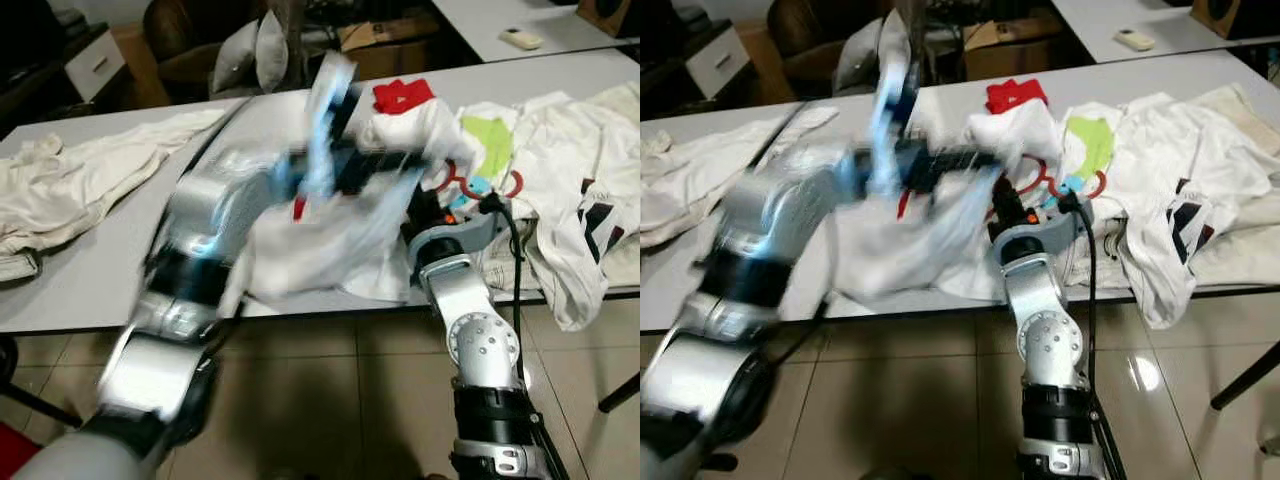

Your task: Hang hanger

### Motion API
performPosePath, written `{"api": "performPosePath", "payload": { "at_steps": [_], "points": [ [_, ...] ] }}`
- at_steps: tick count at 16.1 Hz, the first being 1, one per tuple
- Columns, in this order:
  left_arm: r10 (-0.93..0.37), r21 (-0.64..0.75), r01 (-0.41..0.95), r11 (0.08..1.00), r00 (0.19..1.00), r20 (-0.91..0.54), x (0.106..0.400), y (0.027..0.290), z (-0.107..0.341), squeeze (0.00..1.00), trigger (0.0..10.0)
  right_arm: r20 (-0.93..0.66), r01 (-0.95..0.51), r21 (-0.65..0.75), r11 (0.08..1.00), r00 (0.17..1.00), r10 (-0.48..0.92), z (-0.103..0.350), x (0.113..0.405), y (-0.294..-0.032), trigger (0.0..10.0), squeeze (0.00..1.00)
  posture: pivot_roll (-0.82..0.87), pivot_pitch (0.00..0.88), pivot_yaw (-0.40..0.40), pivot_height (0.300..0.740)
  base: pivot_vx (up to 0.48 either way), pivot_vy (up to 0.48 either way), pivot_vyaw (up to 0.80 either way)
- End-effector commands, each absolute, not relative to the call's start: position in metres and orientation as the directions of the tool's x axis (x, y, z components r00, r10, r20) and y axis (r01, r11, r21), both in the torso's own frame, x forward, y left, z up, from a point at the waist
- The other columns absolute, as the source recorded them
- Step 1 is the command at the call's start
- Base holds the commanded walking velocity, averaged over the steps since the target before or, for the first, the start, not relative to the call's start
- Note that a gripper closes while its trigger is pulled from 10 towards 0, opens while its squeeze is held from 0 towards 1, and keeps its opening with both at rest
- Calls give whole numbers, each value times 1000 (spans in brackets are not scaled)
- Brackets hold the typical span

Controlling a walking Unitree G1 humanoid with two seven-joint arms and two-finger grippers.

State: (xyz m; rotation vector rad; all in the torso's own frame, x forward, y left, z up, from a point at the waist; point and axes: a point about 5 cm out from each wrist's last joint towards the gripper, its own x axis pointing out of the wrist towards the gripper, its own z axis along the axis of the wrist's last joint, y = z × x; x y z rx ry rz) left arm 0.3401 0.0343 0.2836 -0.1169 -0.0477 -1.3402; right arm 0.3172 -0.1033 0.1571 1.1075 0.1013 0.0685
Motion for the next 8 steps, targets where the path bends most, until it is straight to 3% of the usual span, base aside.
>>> {"api": "performPosePath", "payload": {
  "at_steps": [1, 5, 6, 7, 8],
  "points": [
    [-948, -61, 951, 304, 309, 83, 348, 37, 278, 0, 0, -21, -42, 930, 365, 986, 167, 177, 316, -64, 10000, 0, 33, 0, 194, 740, 0, 0, 0],
    [-958, -115, 958, 264, 274, 83, 340, 32, 278, 0, 0, -79, 63, 939, 337, 996, 34, 174, 300, -80, 10000, 0, 24, 0, 202, 740, 0, 0, 0],
    [-963, -92, 962, 258, 263, 48, 335, 30, 272, 0, 0, -73, 43, 943, 329, 994, 79, 175, 293, -83, 10000, 0, 23, 0, 199, 740, 0, 0, 0],
    [-947, -52, 946, 320, 320, -1, 339, 35, 262, 0, 0, -54, -28, 892, 452, 984, 167, 180, 283, -81, 10000, 0, 18, 0, 198, 740, 0, 0, 0],
    [-933, -43, 932, 359, 359, -5, 342, 39, 261, 0, 0, -66, -32, 865, 501, 982, 177, 180, 279, -82, 10000, 0, 16, 0, 195, 740, 0, 0, 0]
  ]
}}
